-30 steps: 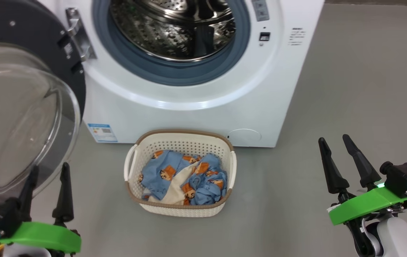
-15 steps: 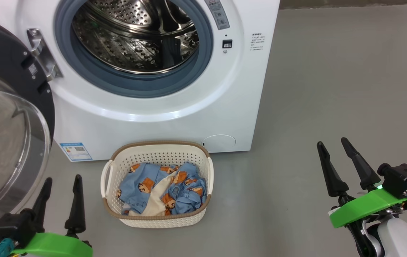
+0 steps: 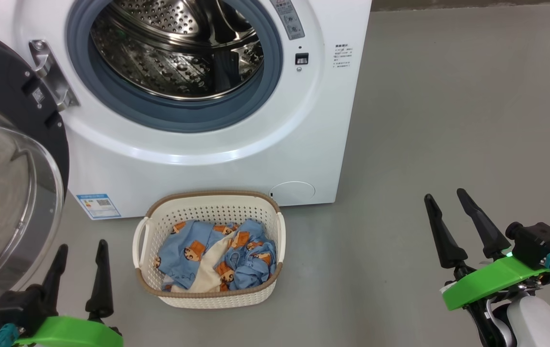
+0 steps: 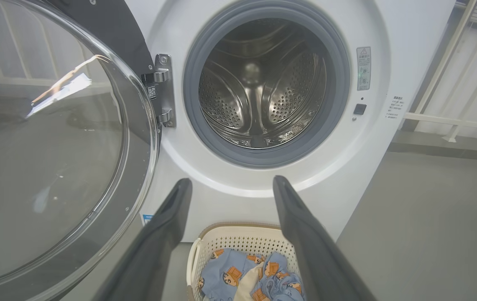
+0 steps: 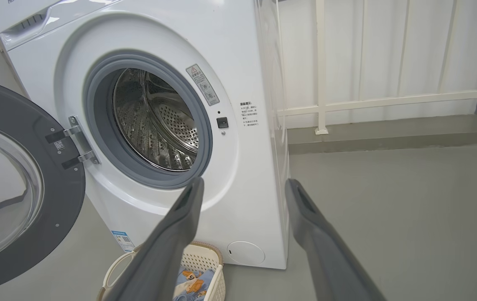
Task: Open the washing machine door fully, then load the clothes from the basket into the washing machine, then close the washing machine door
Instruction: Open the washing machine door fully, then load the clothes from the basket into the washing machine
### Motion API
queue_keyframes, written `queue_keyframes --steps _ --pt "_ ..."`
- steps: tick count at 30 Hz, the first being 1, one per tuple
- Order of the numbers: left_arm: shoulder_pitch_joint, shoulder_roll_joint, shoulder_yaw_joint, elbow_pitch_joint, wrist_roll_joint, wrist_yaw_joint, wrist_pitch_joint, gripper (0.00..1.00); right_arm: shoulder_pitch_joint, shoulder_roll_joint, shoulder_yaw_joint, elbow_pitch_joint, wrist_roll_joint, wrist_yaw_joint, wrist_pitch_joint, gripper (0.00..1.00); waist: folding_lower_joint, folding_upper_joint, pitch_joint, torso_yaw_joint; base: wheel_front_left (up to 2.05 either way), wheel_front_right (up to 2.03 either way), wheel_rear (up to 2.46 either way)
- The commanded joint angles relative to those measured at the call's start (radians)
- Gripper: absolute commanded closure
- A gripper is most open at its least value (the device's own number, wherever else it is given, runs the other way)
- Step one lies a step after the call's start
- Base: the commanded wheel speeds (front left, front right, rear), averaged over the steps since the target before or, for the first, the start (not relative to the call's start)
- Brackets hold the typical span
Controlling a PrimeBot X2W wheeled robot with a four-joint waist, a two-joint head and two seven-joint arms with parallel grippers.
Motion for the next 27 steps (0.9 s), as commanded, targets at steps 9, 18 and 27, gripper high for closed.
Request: queue_keyframes --steps 9,18,27 --pt "-0.039 0.017 0.038 -0.005 0.004 -0.012 -0.012 0.00 -0.015 -0.018 0.035 -0.018 -0.004 0.002 -0.012 0.00 0.0000 0.0000 -0.001 0.004 0.00 0.00 0.00" --pt "-0.037 0.023 0.035 -0.001 0.011 -0.006 -0.012 0.00 -0.014 -0.020 0.036 -0.018 -0.002 0.002 -0.012 0.00 0.0000 0.0000 -0.004 0.001 0.01 0.00 -0.01" --pt "-0.042 0.027 0.031 -0.004 0.007 -0.003 -0.008 0.00 -0.014 -0.019 0.028 -0.022 -0.005 0.002 -0.012 0.00 0.0000 0.0000 0.004 0.003 0.79 -0.69 -0.10"
